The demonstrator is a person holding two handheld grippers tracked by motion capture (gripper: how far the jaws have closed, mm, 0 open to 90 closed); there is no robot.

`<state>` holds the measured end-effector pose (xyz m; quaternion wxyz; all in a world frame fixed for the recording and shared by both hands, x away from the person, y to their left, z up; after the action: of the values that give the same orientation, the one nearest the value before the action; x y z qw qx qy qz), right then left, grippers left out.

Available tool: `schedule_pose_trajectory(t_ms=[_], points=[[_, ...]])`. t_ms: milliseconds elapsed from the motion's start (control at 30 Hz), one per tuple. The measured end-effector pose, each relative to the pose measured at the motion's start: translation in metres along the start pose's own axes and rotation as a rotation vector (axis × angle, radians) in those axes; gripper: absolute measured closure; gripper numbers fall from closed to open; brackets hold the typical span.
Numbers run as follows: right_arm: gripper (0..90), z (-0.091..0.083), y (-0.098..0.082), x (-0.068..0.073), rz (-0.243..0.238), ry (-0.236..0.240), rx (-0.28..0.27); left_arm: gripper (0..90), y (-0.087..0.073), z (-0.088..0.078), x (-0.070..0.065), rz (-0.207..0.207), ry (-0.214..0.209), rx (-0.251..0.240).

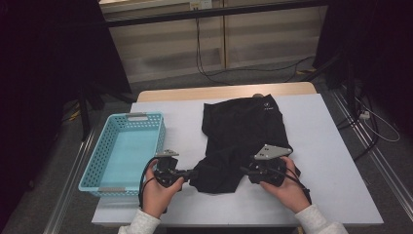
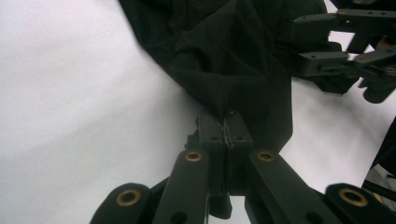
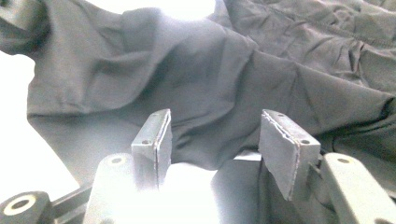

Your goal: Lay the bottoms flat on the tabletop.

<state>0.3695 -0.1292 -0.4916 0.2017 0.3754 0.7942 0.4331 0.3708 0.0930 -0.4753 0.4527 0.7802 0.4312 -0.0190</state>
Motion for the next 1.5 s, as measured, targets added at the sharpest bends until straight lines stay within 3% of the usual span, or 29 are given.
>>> schedule_pose_trajectory(t_ms=[200, 300, 367, 533, 767, 900, 1100, 1233, 1300, 1367, 1433, 1500], points=[[54.7, -0.008, -0.006, 0.011, 0.003, 0.025, -0.003, 89.0, 0.002, 0.003, -0.002, 0.006, -0.011, 0.006], [67.0, -0.004, -0.013, 0.023, -0.013, 0.089, 0.035, 89.0, 0.003, 0.003, -0.003, 0.004, -0.014, 0.003], [66.6, -0.001, -0.016, 0.032, -0.03, 0.126, 0.056, 89.0, 0.003, 0.003, -0.003, 0.003, -0.017, 0.003], [65.6, 0.016, -0.02, 0.038, -0.06, 0.118, 0.091, 89.0, 0.003, 0.005, -0.003, 0.006, -0.011, 0.003], [89.9, 0.026, -0.015, 0.036, -0.025, 0.111, 0.073, 89.0, 0.002, 0.004, 0.001, 0.0, 0.003, -0.003], [90.0, 0.024, -0.013, 0.035, -0.01, 0.124, 0.071, 89.0, 0.003, 0.002, 0.001, 0.002, 0.001, -0.006], [90.0, -0.002, -0.005, 0.026, 0.008, 0.119, 0.04, 88.9, 0.007, -0.005, -0.004, 0.003, -0.015, -0.028], [90.0, -0.012, -0.004, 0.018, 0.037, 0.138, 0.029, 88.9, 0.005, 0.001, -0.002, 0.003, 0.001, -0.019], [85.0, -0.009, -0.006, 0.021, 0.043, 0.16, 0.031, 88.9, 0.005, 0.002, -0.001, -0.002, 0.001, -0.014], [77.4, -0.002, -0.008, 0.029, 0.002, 0.158, 0.039, 88.9, 0.004, 0.004, -0.001, -0.001, 0.002, -0.011], [69.9, 0.007, -0.01, 0.041, -0.032, 0.187, 0.065, 88.9, 0.004, 0.004, -0.001, 0.001, 0.002, -0.011], [60.9, 0.015, -0.012, 0.046, -0.042, 0.172, 0.087, 88.9, 0.004, 0.004, 0.0, -0.003, 0.001, -0.01]])
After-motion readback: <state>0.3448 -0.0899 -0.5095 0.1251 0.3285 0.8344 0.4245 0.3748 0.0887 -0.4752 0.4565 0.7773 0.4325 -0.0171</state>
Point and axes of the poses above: each handheld gripper's, and its own axes: z roughly forward along the jaws, y roughly out of its top, x roughly to its left, the point moved 8 cm from there along z, roughly forward along the jaws, and after that the axes turned 4 degrees about -x, right-handed, at the moved point
